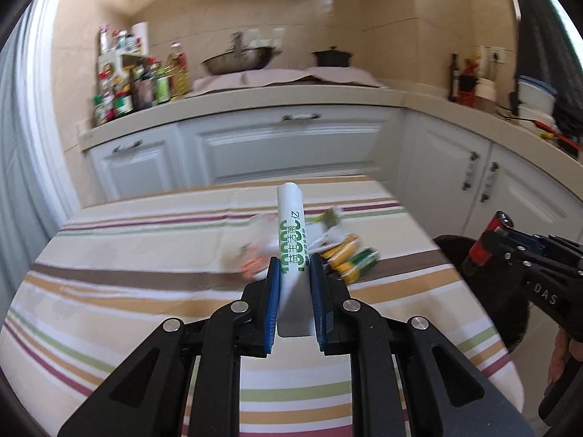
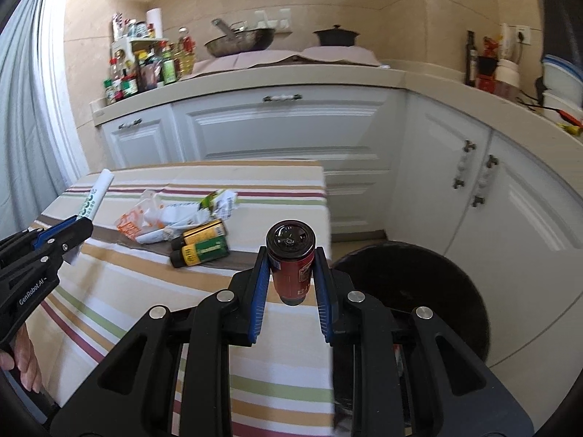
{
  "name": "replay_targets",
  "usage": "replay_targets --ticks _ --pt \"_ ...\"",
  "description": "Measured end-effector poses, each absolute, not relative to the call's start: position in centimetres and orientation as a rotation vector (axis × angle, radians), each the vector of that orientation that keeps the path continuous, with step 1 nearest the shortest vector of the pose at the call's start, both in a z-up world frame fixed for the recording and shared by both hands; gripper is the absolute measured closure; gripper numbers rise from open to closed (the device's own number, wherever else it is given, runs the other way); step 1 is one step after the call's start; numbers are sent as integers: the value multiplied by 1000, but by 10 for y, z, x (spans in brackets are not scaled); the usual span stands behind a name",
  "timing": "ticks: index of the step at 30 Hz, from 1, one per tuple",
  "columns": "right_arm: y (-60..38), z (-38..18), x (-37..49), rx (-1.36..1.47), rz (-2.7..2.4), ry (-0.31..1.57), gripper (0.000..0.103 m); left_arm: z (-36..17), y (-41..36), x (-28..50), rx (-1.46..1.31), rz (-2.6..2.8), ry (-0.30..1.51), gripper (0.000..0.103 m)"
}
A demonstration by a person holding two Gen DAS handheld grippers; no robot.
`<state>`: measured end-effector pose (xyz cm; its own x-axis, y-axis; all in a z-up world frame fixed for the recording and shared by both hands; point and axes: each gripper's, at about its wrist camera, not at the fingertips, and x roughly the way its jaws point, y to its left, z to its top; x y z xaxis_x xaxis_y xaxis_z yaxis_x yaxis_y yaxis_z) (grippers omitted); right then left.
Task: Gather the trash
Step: 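Carry the red can and white tube over the black bin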
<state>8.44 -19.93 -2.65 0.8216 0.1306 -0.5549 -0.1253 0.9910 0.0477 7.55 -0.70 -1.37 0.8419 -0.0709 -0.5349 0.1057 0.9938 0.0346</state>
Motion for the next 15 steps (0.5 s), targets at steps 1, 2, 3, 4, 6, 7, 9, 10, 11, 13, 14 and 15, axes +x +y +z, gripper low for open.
replay_targets --ticks 1,2,3,4,6,7,9,10,11,13,14,15 --pt "-204 -25 82 11 123 586 80 -13 -14 78 65 -113 557 86" --pt "-207 -24 81 11 112 581 80 -12 -18 77 66 -127 552 86" --pt "-212 -22 78 13 97 573 80 -10 -26 78 70 -146 543 86" --pt "-217 -20 76 13 82 566 80 -10 -30 78 74 -157 538 86" --pt "-227 -17 74 14 55 557 80 -8 -45 80 80 -195 528 86" --pt "-231 -16 73 15 44 553 80 -7 -51 81 83 -208 523 86" --pt "-239 -14 70 18 23 545 80 -5 -62 81 90 -231 509 85" --pt "-243 -13 69 19 14 542 80 -4 -67 80 94 -241 502 85" --pt "-248 -11 68 21 2 537 80 -3 -72 81 97 -251 497 85" --pt "-255 -10 66 24 -13 529 80 0 -81 83 99 -271 489 85" --pt "-259 -9 66 26 -21 525 80 1 -85 83 100 -277 486 85" --pt "-263 -8 65 28 -30 521 80 2 -89 85 101 -285 483 85"
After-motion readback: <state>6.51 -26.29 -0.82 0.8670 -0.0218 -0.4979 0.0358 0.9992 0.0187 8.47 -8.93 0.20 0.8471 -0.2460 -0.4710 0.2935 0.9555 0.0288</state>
